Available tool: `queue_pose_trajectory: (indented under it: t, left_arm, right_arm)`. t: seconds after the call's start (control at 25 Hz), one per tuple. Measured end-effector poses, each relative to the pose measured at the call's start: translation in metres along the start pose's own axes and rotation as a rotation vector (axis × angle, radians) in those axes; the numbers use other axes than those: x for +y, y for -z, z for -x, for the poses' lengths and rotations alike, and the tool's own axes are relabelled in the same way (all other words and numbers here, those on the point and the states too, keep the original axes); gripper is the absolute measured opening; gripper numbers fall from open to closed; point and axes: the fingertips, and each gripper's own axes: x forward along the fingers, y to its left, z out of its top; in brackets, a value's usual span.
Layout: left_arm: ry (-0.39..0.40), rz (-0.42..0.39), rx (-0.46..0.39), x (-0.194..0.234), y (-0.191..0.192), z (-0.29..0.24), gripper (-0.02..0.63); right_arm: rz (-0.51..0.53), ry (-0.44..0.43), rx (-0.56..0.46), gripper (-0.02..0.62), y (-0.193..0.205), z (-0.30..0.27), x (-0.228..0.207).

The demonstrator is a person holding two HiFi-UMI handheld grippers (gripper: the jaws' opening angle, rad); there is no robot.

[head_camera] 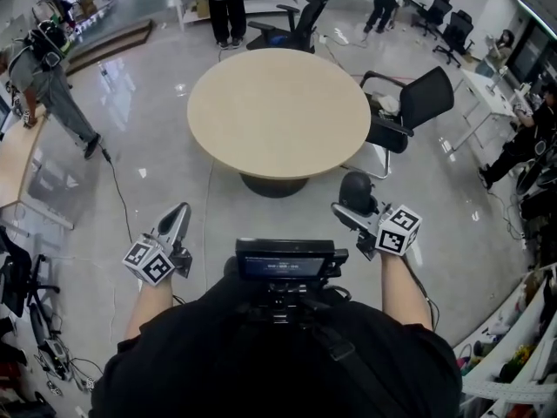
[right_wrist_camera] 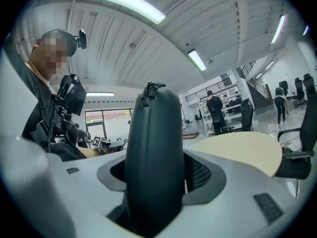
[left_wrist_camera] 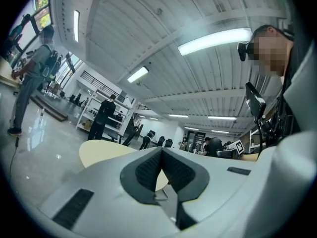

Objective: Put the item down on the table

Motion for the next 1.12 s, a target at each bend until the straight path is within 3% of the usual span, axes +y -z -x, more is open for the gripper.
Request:
queue_pose_trajectory:
  t: [0.28,0.44,0.6,0.88,1.12]
  left_arm:
    - [0.092,-0.005,0.002,0.063,-0.024,-0.050,-0.003]
    - [0.142,-0.018,0.002,0.127,-0.061,-0.086,-0.003]
    - [0.166,-0.017,0.005,0.194,-0.086,-0.103,-0.003]
    - [0.143,0.015,0.009,0.260,-0.095,-0.117,-0.003]
    - [0.088,0.037,0.036,0.288,-0.086,-0.135,-0.003]
  right_arm:
    - [0.028,0.094,0.002,0.272,-0.030,-0.043,-0.022]
    - [0.033,0.129,-0.021,0.271,-0.064,-0.109,-0.039]
    - [0.034,0.142,-0.023,0.271,-0.074,-0.175,-0.053]
    - [0.029,0.127,0.010,0.272,-0.078,-0.244,-0.073]
    - [-0.005,0.095,0.014,0.272,-0.082,-0.273,-0.116]
